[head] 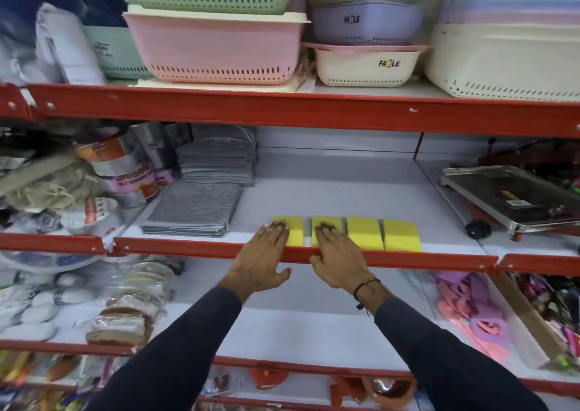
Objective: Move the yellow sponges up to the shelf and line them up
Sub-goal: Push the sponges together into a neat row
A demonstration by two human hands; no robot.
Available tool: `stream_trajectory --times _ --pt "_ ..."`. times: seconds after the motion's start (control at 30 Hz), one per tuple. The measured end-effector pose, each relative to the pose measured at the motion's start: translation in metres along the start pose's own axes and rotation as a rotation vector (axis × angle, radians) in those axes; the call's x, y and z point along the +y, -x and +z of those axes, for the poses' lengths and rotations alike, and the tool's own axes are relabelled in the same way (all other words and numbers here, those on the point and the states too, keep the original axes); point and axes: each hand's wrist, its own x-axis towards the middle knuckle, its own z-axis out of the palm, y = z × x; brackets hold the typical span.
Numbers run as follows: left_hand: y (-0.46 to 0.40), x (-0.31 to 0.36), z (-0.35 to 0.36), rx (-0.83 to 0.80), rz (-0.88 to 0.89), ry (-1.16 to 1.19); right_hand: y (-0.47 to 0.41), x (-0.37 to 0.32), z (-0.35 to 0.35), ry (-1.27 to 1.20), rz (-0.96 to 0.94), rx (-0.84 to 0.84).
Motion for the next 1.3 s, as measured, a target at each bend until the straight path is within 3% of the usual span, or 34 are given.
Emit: stream_trajectory --times 0.2,0.47,0.57,0.73,0.83,1.1,1.3 --pt "-0.004 0.008 -0.003 0.05 -0.066 0.151 0.004 -0.023 0.006 -0.047 0.03 0.038" --pt "-0.005 0.016 -0.01 0.079 -0.086 0.143 0.001 -0.03 -0.009 -0.235 0.121 0.009" --pt "-0.004 0.014 -0.012 0.088 -0.07 0.132 0.006 -0.006 -0.019 -0.315 0.237 0.119" --pt "-0.005 0.014 -0.011 0.095 -0.067 0.156 0.016 0.04 -0.018 -0.128 0.356 0.106" --pt "-0.005 0.015 -0.006 0.105 -0.068 0.144 0.025 0.039 -0.007 -0.063 0.318 0.085" --pt "-0.003 0.018 0.0 0.107 -0.075 0.108 0.026 0.028 -0.002 -0.059 0.308 0.053" --pt "-0.001 0.029 0.001 0.003 -0.113 0.0 0.017 0.01 0.0 -0.064 0.319 0.026"
